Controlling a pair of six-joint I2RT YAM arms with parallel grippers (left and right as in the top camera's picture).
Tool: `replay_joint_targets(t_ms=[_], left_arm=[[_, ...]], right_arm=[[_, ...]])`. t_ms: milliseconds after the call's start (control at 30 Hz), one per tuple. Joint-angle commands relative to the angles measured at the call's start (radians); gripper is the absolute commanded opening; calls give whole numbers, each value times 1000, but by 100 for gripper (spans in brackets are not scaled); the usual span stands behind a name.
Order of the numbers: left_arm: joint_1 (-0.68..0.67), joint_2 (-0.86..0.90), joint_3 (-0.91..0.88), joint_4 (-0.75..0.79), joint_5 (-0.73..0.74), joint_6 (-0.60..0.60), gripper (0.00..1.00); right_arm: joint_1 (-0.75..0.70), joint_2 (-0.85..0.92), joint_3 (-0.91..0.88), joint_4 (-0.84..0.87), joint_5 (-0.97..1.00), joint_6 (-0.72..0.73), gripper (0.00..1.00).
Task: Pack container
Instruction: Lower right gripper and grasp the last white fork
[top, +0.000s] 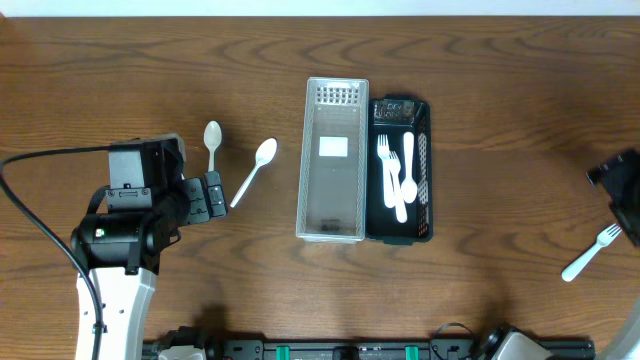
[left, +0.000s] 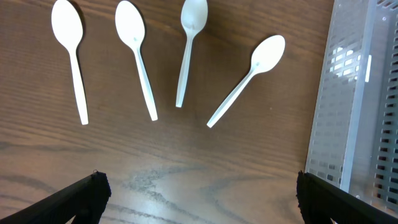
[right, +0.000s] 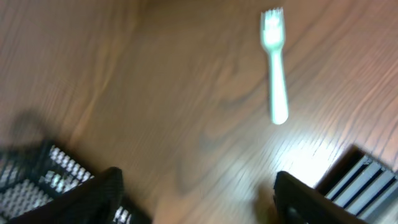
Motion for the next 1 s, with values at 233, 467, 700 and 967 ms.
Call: replay_joint_targets(t_ms=[233,467,700,967], left_arm=[[5,0,13,-13,-12,16,98],[5,0,13,-14,-12,16,98],[5,0,13,-14,-12,16,98],[5,0,13,-14,-12,16,98]], right_arm=[[-238,106,-242,289,-34,-31,99],[-261,292,-242,399,-26,-90,99],[-261,443,-242,455,-11,-126,97],[-261,566,-242,477,27,-220,90]])
